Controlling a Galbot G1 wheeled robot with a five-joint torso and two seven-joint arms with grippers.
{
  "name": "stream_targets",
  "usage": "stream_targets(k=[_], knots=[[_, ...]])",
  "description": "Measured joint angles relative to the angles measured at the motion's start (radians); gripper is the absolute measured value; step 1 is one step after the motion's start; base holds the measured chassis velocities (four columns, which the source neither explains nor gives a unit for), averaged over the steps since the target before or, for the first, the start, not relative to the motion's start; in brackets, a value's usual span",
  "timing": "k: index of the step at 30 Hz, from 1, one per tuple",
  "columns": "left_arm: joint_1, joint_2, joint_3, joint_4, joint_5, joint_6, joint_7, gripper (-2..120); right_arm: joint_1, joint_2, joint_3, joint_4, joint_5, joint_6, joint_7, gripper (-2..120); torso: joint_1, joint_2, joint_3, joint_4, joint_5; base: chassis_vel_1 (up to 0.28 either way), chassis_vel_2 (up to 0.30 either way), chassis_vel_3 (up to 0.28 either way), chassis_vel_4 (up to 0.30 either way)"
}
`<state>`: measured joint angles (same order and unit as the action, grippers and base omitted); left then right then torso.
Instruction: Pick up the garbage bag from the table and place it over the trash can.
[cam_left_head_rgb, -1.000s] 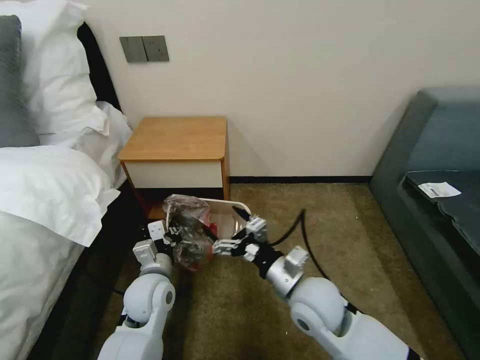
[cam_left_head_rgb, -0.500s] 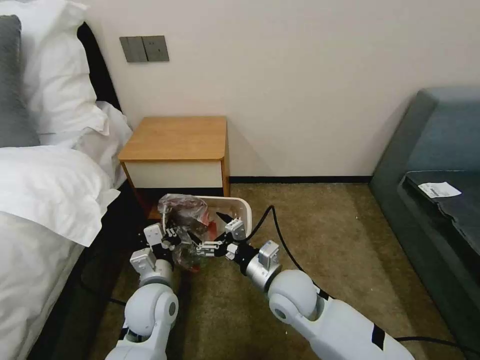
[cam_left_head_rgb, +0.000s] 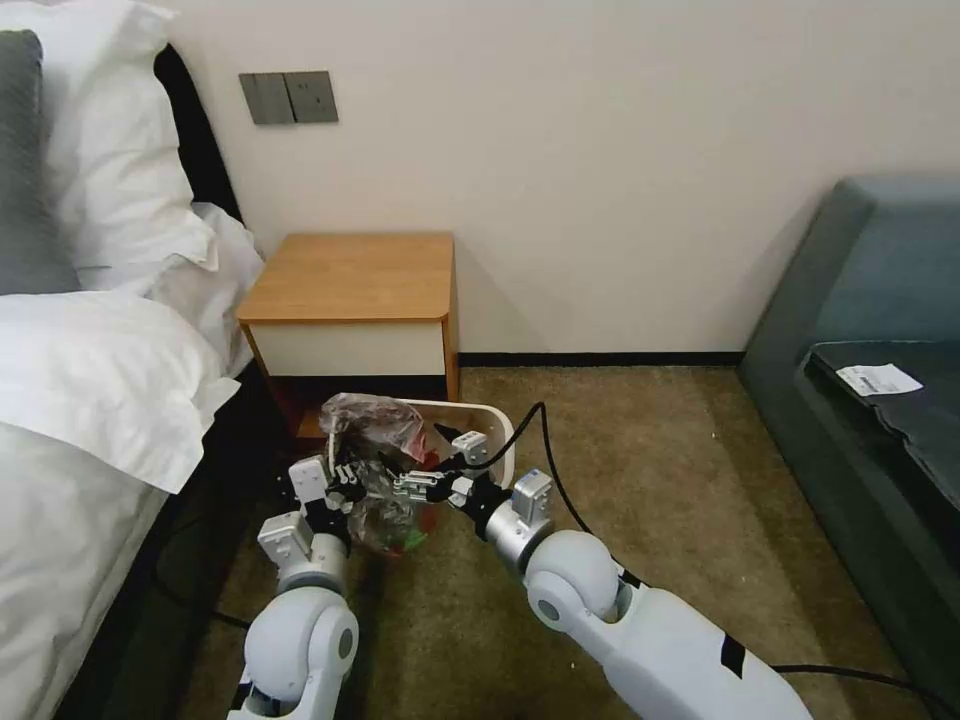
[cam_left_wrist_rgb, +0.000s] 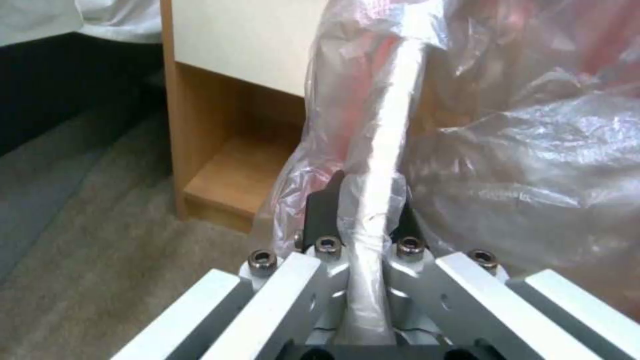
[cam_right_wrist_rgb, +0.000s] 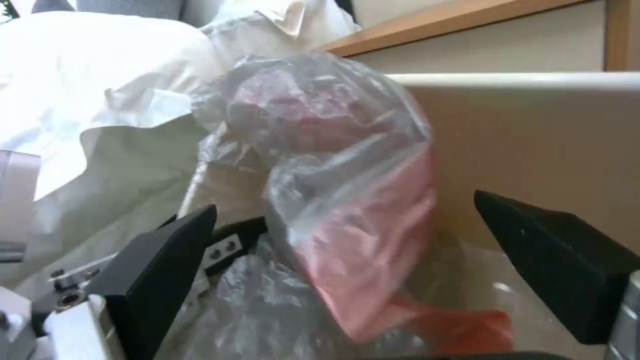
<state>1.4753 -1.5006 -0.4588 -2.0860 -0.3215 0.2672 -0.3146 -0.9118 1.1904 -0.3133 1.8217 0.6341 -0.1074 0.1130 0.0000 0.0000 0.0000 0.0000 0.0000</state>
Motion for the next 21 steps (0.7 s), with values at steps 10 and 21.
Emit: stream_targets(k=[10,21], knots=[[0.002,0.005,0.002,-0.005,0.003,0.000,0.001,1,0.000,-0.005,-0.015,0.009,-0.011,0.009,0.010,68,0.000,0.000,0.000,0.0000,0.0000,0.000,0.000,0.000,0.000],[0.000,0.006,0.001,-0.005,0.003,0.000,0.002,1,0.001,-0.003,-0.019,0.005,-0.026,0.023,0.014,34,0.000,0.000,0.000,0.0000,0.0000,0.000,0.000,0.000,0.000]])
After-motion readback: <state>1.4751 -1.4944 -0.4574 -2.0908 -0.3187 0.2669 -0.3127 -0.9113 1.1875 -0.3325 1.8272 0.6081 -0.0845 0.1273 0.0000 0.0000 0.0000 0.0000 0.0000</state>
